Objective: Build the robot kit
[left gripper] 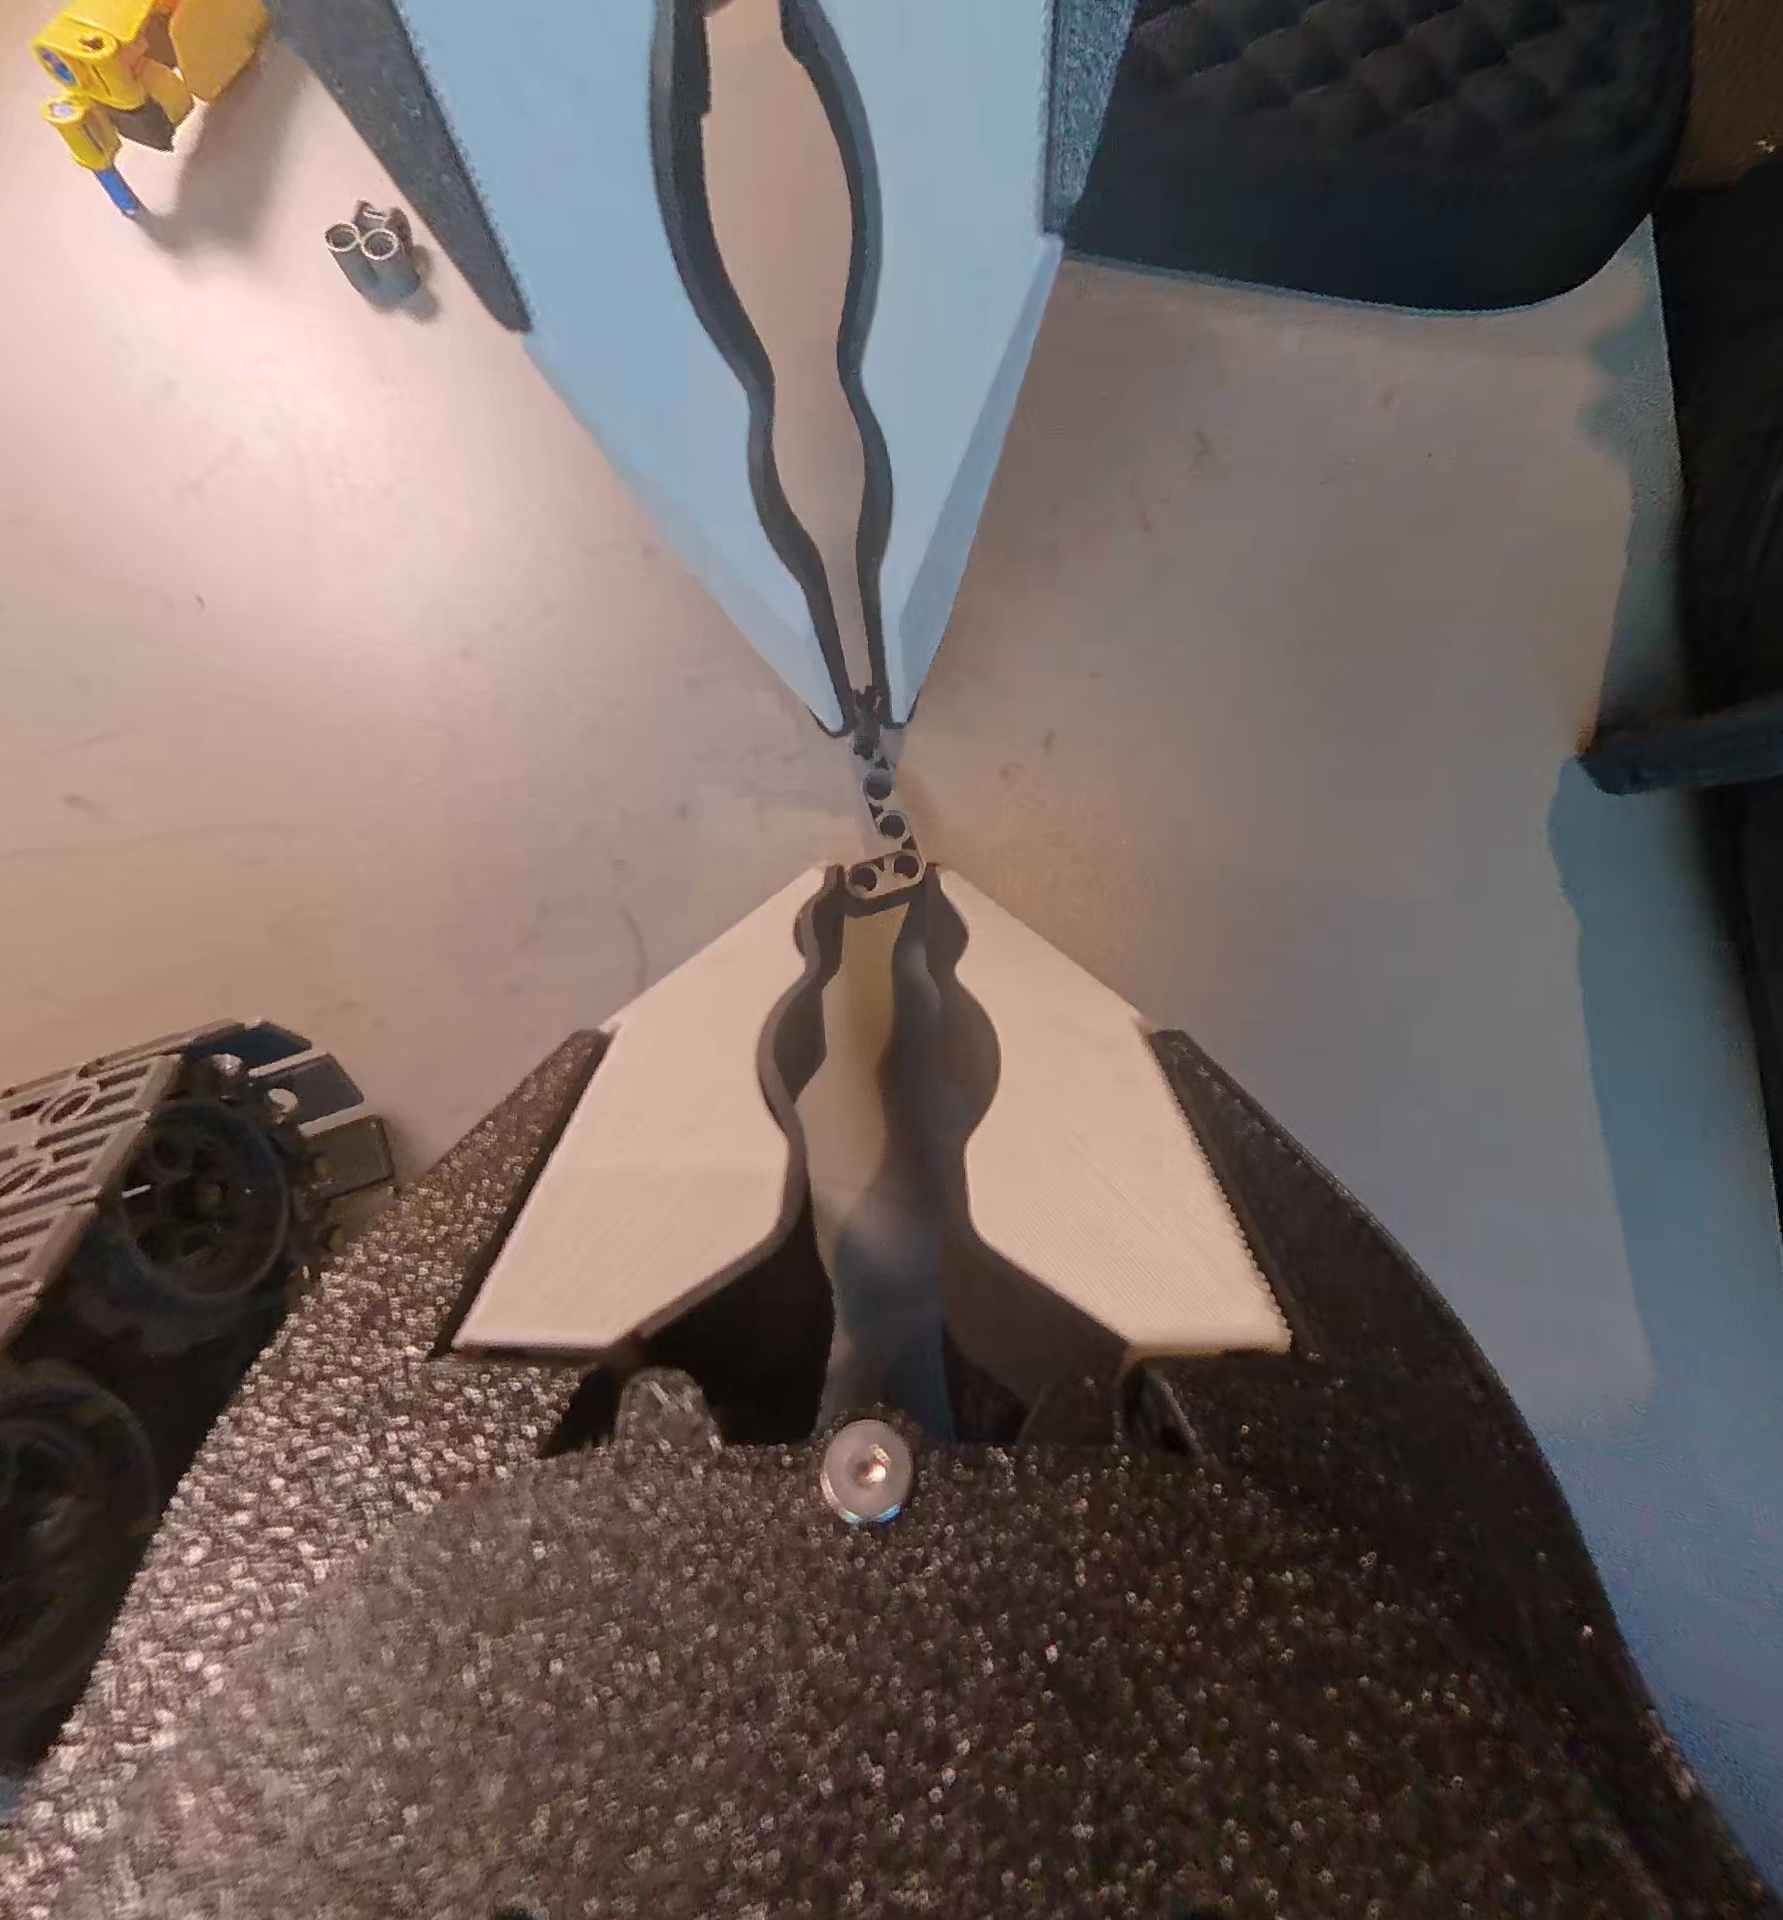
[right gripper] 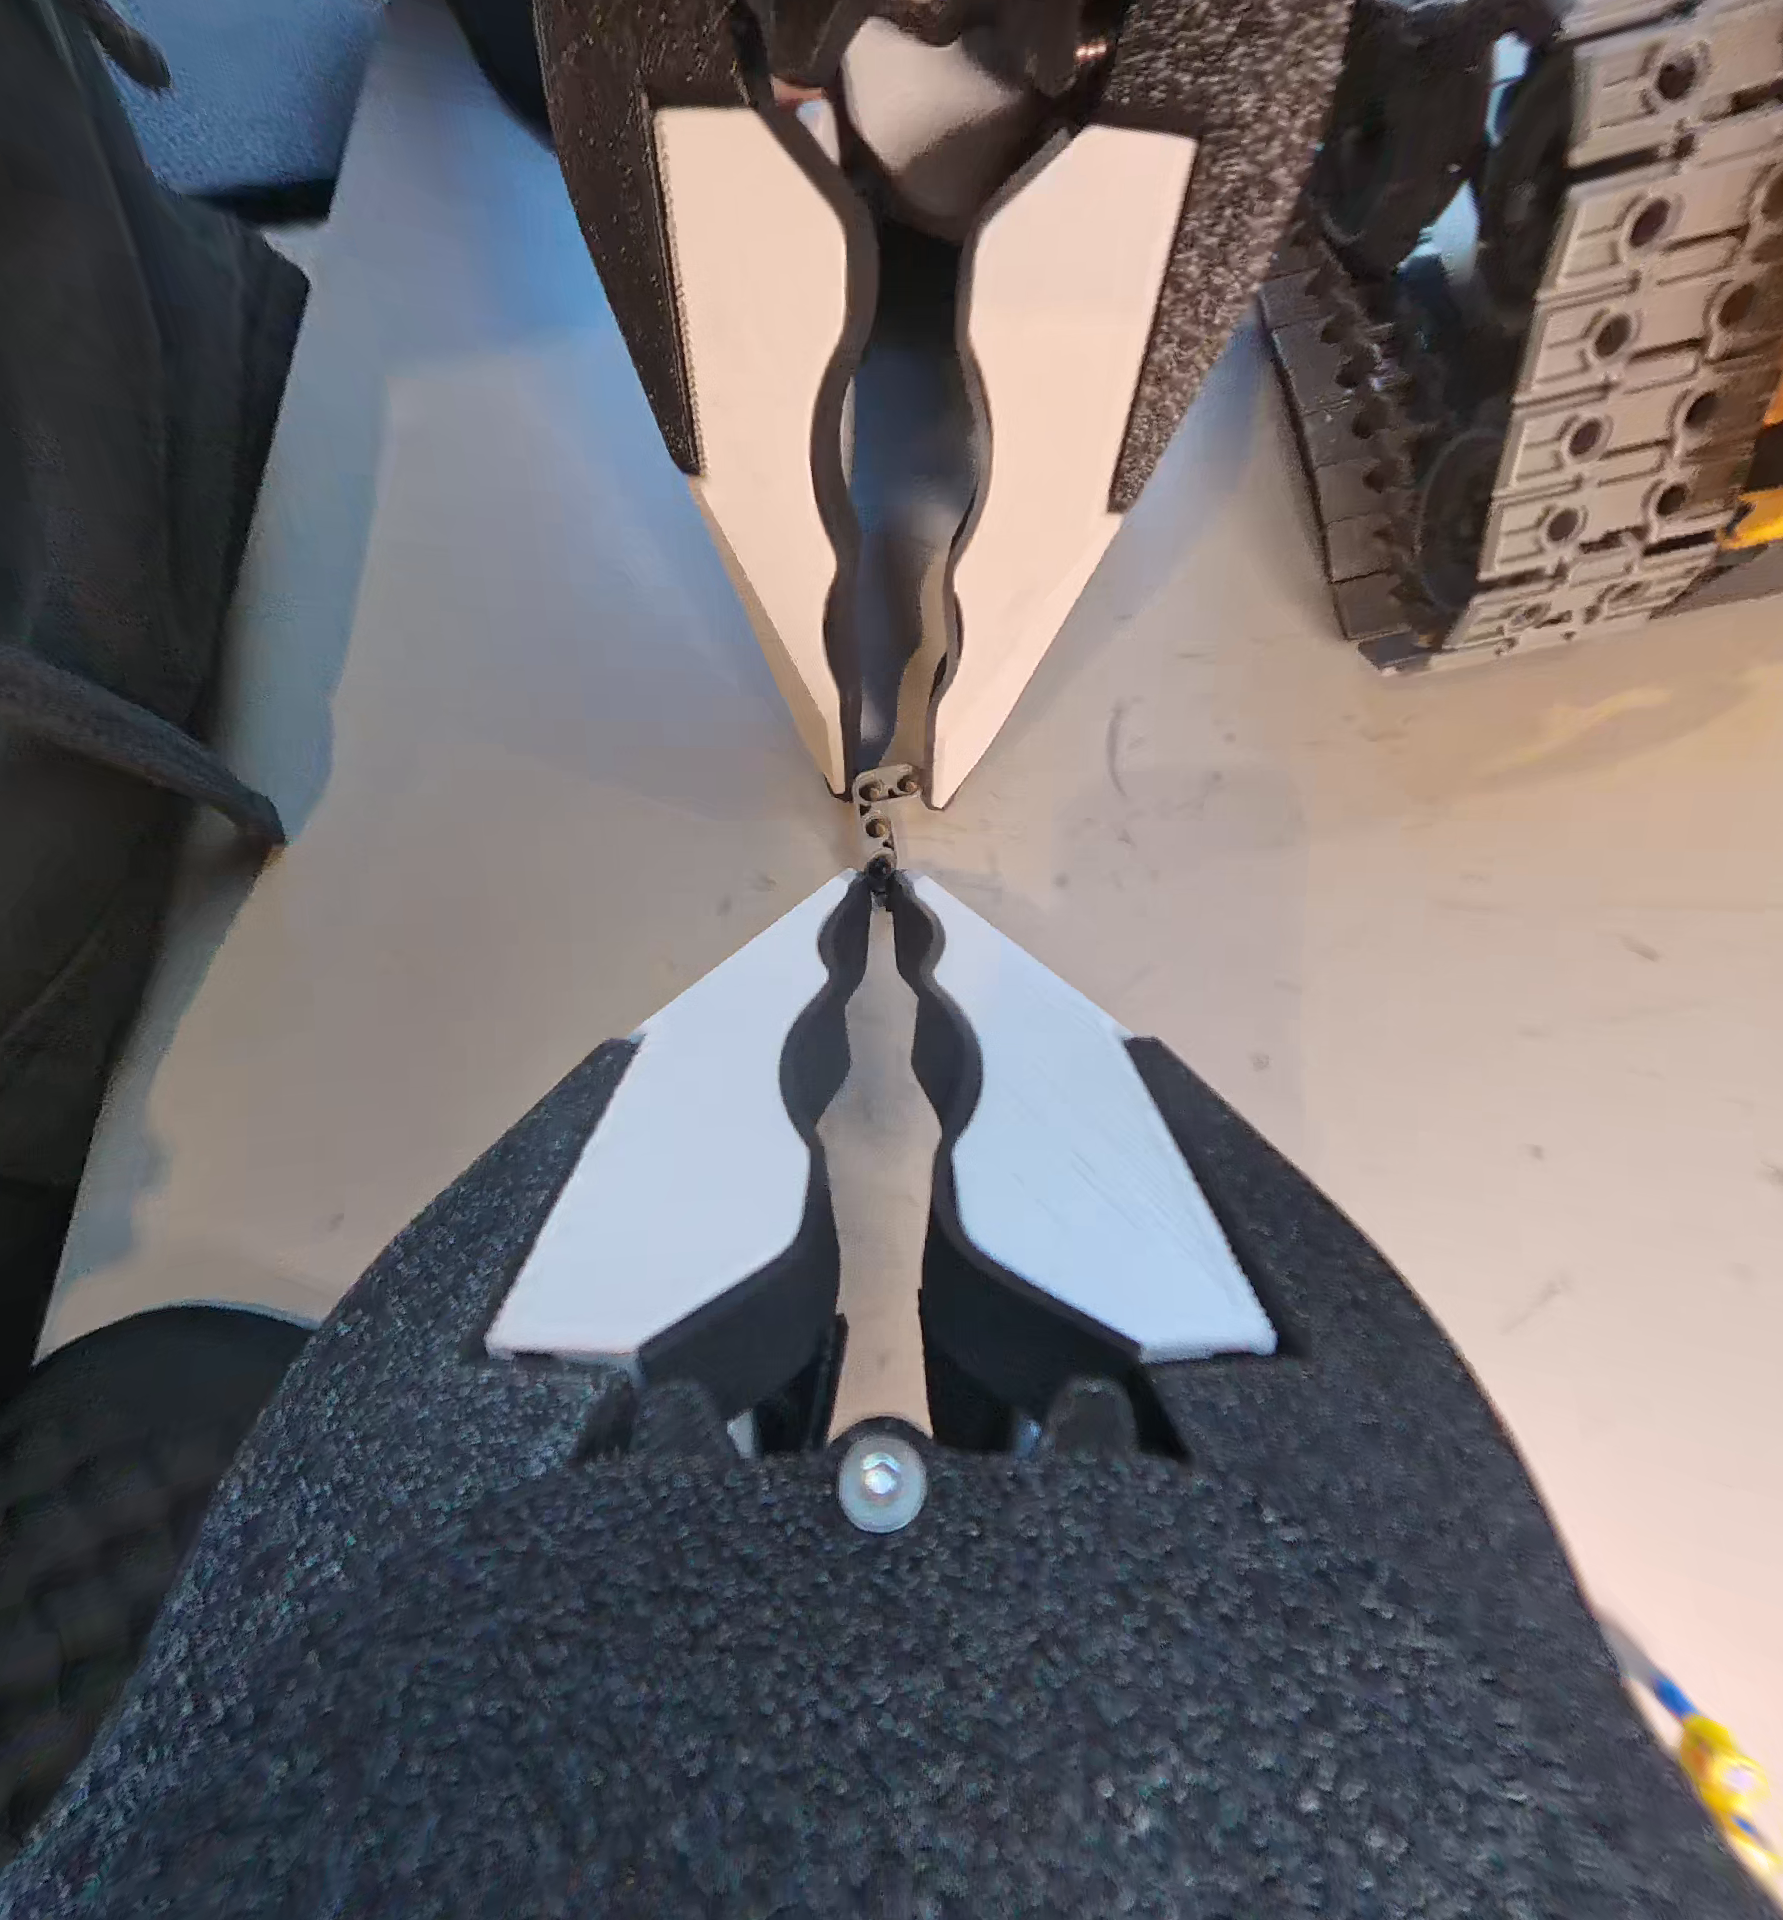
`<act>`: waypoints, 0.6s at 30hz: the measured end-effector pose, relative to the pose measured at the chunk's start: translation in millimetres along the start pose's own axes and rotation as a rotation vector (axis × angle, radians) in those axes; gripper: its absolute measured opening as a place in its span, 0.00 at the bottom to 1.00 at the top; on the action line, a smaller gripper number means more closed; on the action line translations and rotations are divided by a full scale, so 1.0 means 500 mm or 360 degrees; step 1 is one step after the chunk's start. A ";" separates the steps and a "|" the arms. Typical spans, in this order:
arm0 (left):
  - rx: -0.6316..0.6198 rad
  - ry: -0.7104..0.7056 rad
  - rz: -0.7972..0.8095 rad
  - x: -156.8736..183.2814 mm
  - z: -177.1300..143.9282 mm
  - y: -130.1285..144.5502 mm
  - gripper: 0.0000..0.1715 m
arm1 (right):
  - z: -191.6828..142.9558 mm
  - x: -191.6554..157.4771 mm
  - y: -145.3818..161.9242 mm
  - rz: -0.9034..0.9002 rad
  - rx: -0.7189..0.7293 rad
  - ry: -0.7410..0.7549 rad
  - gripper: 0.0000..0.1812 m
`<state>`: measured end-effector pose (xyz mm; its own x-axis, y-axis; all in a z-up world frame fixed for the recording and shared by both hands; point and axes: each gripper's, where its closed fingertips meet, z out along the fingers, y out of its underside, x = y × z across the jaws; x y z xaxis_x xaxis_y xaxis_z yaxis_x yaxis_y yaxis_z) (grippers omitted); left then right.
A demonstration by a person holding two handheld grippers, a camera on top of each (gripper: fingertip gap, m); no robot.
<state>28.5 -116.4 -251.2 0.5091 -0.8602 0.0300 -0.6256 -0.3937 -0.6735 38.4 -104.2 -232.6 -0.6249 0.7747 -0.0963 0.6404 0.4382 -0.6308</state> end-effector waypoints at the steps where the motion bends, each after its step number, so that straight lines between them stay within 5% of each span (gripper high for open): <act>1: 0.0000 0.0001 -0.0001 0.000 0.000 0.000 0.08 | 0.000 0.000 0.000 0.0026 0.0042 -0.0003 0.02; 18: 0.0000 -0.0013 -0.0015 0.000 0.000 0.000 0.08 | 0.002 0.001 0.002 0.0082 0.0100 0.0039 0.02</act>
<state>28.5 -116.3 -251.3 0.5199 -0.8537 0.0301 -0.6209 -0.4019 -0.6730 38.2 -103.8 -233.8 -0.5800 0.8069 -0.1116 0.6418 0.3684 -0.6726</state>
